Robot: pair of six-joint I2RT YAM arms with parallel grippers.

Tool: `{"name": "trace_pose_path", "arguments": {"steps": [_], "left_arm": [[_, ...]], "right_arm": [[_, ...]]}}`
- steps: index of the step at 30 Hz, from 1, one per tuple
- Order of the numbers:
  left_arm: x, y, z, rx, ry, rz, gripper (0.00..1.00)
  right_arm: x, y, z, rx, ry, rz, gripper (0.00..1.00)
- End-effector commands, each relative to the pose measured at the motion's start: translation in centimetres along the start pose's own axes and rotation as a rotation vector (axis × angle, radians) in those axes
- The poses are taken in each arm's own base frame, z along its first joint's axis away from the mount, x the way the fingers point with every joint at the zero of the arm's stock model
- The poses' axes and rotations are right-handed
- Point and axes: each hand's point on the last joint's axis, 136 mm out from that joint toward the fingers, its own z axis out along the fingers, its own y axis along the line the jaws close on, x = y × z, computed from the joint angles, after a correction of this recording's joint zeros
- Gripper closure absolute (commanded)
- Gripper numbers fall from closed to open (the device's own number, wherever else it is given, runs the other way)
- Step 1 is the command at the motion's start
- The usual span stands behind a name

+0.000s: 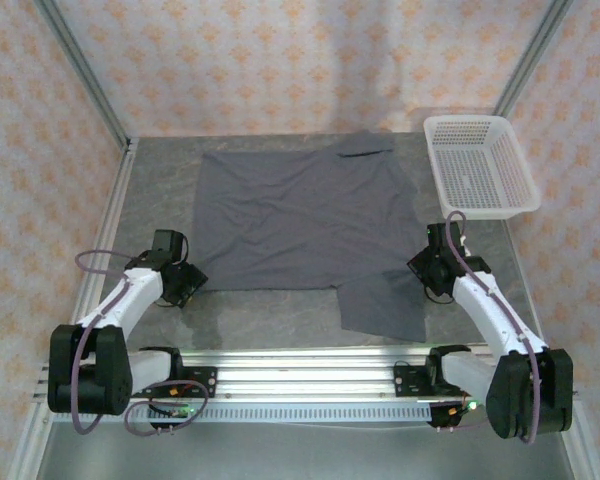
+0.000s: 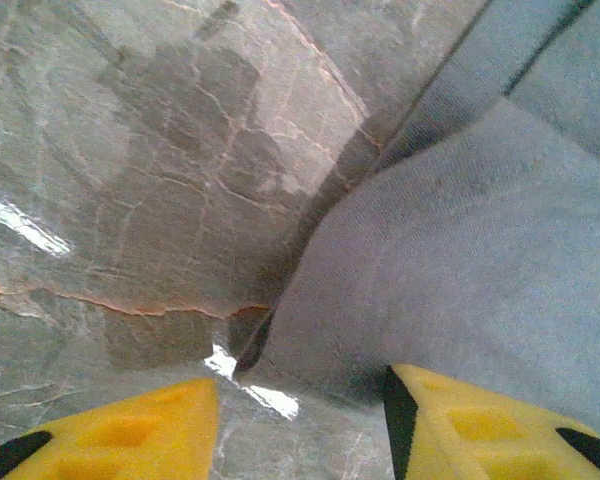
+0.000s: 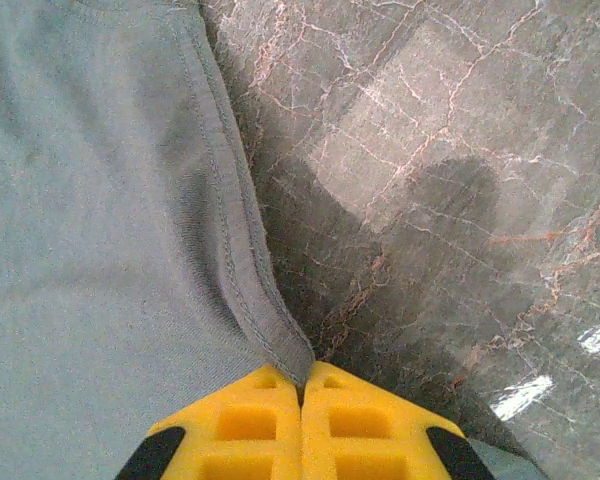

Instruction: Fold the inside-out t-shirt

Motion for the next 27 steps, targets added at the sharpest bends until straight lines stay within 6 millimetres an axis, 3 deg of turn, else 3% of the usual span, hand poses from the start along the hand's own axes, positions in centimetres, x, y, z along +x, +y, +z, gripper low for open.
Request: {"name": "trace_pose_path", "arguments": {"steps": [1, 5, 11, 18, 19, 27], "left_arm": [[-1.3, -0.1, -0.1, -0.008, -0.075, -0.020, 0.60], [-2.1, 0.4, -0.5, -0.033, -0.122, -0.028, 0.66], [-1.4, 0.6, 0.6, -0.044, -0.081, -0.032, 0.71], [-1.0, 0.8, 1.0, -0.039, -0.066, -0.048, 0.94], [-1.0, 0.9, 0.8, -0.047, -0.067, -0.046, 1.00], [-0.7, 2.4, -2.4, -0.047, -0.133, -0.034, 1.00]], "right_arm": [[0.1, -0.6, -0.3, 0.029, 0.001, -0.011, 1.00], [0.2, -0.5, -0.4, 0.016, 0.005, -0.005, 1.00], [0.3, -0.4, -0.5, 0.006, 0.005, 0.007, 1.00], [0.3, -0.6, -0.4, 0.016, 0.004, 0.018, 1.00], [0.3, -0.8, -0.4, 0.022, 0.000, 0.023, 1.00], [0.0, -3.3, -1.2, 0.108, -0.061, 0.049, 1.00]]}}
